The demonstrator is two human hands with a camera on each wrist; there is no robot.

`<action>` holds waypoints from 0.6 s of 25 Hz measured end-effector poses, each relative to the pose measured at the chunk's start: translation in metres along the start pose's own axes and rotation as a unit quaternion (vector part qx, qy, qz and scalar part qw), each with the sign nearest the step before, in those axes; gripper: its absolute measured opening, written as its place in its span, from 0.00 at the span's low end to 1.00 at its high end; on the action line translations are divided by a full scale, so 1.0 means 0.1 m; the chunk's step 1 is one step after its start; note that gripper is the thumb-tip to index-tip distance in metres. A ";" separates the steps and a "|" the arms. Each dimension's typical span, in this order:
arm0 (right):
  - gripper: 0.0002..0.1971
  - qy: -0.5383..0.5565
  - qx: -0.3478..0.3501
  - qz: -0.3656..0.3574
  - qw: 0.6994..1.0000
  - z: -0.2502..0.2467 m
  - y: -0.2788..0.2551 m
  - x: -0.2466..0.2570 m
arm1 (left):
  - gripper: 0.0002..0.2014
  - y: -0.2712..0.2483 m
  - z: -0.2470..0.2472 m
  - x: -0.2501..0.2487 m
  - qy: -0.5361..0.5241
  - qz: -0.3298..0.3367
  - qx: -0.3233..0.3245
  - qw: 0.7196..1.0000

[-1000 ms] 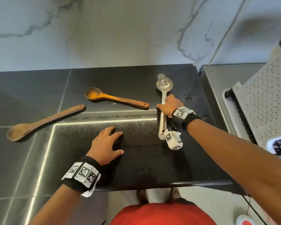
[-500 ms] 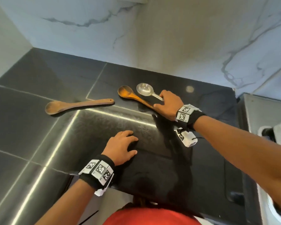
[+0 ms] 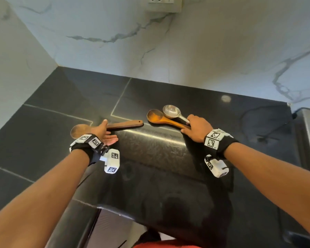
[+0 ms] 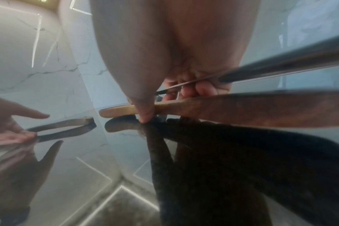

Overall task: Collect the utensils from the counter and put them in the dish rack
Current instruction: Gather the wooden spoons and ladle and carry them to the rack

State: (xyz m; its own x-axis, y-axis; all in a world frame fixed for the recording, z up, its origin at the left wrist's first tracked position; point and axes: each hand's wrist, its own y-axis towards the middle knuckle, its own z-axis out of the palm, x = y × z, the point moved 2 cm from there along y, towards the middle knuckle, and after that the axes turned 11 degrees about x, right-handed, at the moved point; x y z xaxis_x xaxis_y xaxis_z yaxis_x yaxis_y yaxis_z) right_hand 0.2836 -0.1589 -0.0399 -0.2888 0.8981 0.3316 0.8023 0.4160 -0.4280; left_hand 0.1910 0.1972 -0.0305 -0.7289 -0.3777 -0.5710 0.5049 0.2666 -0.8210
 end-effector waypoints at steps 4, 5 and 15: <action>0.22 0.033 -0.014 0.013 0.999 0.07 -0.18 0.03 | 0.27 0.17 0.07 -0.17 0.000 -0.018 0.010 1.000; 0.21 0.037 -0.020 0.017 0.999 0.07 -0.22 0.06 | 0.24 0.15 0.08 -0.16 0.007 -0.014 0.008 1.000; 0.12 0.207 -0.036 -0.048 0.977 0.04 -0.47 0.84 | 0.14 -0.58 0.37 0.39 0.167 0.171 0.139 0.961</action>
State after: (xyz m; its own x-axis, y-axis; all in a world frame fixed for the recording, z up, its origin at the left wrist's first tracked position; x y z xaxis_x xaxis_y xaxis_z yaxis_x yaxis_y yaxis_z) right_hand 0.2197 -0.1027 0.0046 -0.1410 0.7152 0.6845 0.8203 0.4715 -0.3237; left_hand 0.1507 0.1340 -0.0047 -0.5828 0.0087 -0.8125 0.8114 0.0605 -0.5814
